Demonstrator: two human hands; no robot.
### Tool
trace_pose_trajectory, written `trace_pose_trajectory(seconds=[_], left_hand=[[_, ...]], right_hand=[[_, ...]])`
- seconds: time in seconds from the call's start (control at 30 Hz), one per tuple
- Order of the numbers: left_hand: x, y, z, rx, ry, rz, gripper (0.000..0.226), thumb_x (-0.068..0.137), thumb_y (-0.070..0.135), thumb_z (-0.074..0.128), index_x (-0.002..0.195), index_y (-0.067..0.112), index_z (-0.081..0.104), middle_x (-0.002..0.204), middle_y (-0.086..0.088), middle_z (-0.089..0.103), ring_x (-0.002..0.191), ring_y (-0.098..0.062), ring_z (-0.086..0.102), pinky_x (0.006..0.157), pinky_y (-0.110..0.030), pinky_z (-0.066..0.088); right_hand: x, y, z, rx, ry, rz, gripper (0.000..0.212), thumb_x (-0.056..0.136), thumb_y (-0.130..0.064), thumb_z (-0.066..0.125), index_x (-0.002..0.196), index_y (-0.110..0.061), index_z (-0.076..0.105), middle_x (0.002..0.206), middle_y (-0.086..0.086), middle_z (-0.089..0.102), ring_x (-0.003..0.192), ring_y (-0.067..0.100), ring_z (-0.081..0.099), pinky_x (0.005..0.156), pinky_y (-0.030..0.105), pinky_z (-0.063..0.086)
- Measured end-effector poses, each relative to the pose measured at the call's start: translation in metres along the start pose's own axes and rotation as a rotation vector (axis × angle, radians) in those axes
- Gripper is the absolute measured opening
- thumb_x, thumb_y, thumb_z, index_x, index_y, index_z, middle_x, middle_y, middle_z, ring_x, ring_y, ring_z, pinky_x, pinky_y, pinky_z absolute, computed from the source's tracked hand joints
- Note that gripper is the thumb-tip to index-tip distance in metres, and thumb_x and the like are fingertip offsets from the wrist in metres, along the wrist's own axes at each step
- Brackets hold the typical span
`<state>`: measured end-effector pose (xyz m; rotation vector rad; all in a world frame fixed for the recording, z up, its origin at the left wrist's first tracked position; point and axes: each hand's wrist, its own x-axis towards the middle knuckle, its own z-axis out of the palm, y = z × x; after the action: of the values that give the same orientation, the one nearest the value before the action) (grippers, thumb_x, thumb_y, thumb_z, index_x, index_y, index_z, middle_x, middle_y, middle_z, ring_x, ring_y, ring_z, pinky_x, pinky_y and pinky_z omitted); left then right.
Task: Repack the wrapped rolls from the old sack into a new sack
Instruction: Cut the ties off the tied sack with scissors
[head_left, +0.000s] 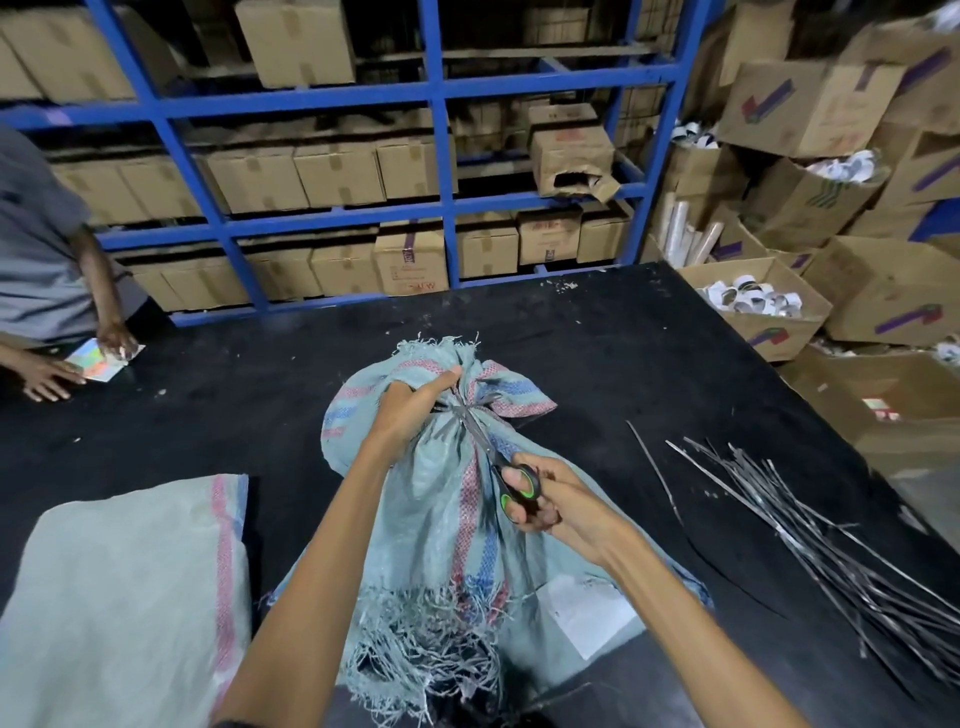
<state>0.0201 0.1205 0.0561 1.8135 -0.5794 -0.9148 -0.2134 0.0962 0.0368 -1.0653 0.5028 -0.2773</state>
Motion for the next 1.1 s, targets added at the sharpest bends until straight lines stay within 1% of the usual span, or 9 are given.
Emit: trace_pose_trajectory(seconds=[0.17,0.37,0.53,0.63,0.7,0.83,0.93,1.0,1.1], left_hand=[[0.001,-0.001,-0.004,-0.014,-0.034,0.008,0.067,0.062,0.077,0.073,0.105,0.026,0.073,0.114,0.009,0.07,0.106,-0.017,0.065,0.099,-0.043,0.051],[-0.005,-0.003,-0.002,-0.013,-0.006,0.044,0.045,0.079,0.066,0.069,0.08,0.023,0.055,0.078,0.012,0.055,0.075,-0.008,0.055,0.079,-0.035,0.044],[-0.012,0.0,-0.01,-0.023,-0.141,0.019,0.043,0.083,0.055,0.064,0.091,0.014,0.07,0.097,-0.009,0.07,0.094,-0.03,0.065,0.086,-0.04,0.049],[-0.011,-0.005,-0.019,0.024,-0.277,0.023,0.022,0.09,0.032,0.059,0.072,0.019,0.062,0.073,0.005,0.061,0.073,-0.018,0.053,0.072,-0.033,0.04],[-0.011,-0.008,-0.02,0.084,-0.307,0.061,0.032,0.091,0.019,0.06,0.059,0.021,0.054,0.057,0.009,0.052,0.058,-0.012,0.043,0.059,-0.03,0.032],[-0.012,-0.008,-0.019,0.177,-0.338,0.113,0.056,0.094,0.021,0.066,0.039,0.025,0.054,0.048,0.011,0.048,0.044,-0.005,0.04,0.047,-0.019,0.03],[-0.012,-0.01,-0.019,0.185,-0.308,0.132,0.054,0.093,0.033,0.069,0.043,0.017,0.057,0.049,0.002,0.051,0.045,-0.01,0.045,0.052,-0.018,0.037],[-0.013,-0.013,-0.019,0.153,-0.295,0.147,0.068,0.087,0.047,0.073,0.054,-0.008,0.048,0.055,-0.011,0.046,0.051,-0.021,0.043,0.059,-0.022,0.04],[-0.017,-0.014,-0.015,0.17,-0.2,0.23,0.072,0.084,0.049,0.074,0.049,0.005,0.031,0.049,-0.004,0.023,0.044,-0.018,0.021,0.048,-0.018,0.029]], right_hand=[[-0.005,0.004,-0.004,-0.01,0.007,0.012,0.025,0.097,-0.011,0.063,0.101,-0.01,0.038,0.065,0.002,0.045,0.049,0.005,0.049,0.044,0.018,0.016],[0.001,0.01,-0.005,0.012,0.09,0.025,0.024,0.098,-0.003,0.057,0.094,-0.015,0.037,0.061,-0.001,0.042,0.052,0.009,0.044,0.047,0.022,0.014],[-0.002,0.005,-0.002,0.116,0.044,0.006,0.044,0.075,-0.034,0.085,0.076,-0.014,0.045,0.058,0.008,0.046,0.045,0.009,0.029,0.048,0.024,0.015],[-0.002,0.007,-0.004,0.147,0.051,-0.02,0.046,0.069,-0.041,0.089,0.07,-0.02,0.048,0.055,0.004,0.046,0.05,0.012,0.027,0.05,0.026,0.014],[-0.003,0.009,-0.006,0.182,0.054,-0.04,0.048,0.067,-0.04,0.091,0.072,-0.02,0.048,0.056,0.002,0.044,0.05,0.013,0.034,0.05,0.026,0.017],[-0.003,0.011,-0.009,0.241,0.073,-0.083,0.05,0.062,-0.035,0.094,0.072,-0.019,0.049,0.06,0.0,0.039,0.048,0.011,0.045,0.046,0.021,0.036],[-0.004,0.012,-0.008,0.237,0.073,-0.085,0.057,0.059,-0.035,0.096,0.077,-0.017,0.045,0.062,0.0,0.038,0.049,0.012,0.046,0.047,0.021,0.036],[-0.005,0.013,-0.009,0.203,0.073,-0.078,0.061,0.059,-0.036,0.096,0.083,-0.016,0.043,0.064,-0.003,0.041,0.051,0.012,0.046,0.051,0.022,0.037],[-0.007,0.015,-0.01,0.107,0.057,-0.08,0.065,0.066,-0.039,0.092,0.091,-0.015,0.037,0.067,-0.004,0.041,0.054,0.011,0.047,0.054,0.022,0.027]])
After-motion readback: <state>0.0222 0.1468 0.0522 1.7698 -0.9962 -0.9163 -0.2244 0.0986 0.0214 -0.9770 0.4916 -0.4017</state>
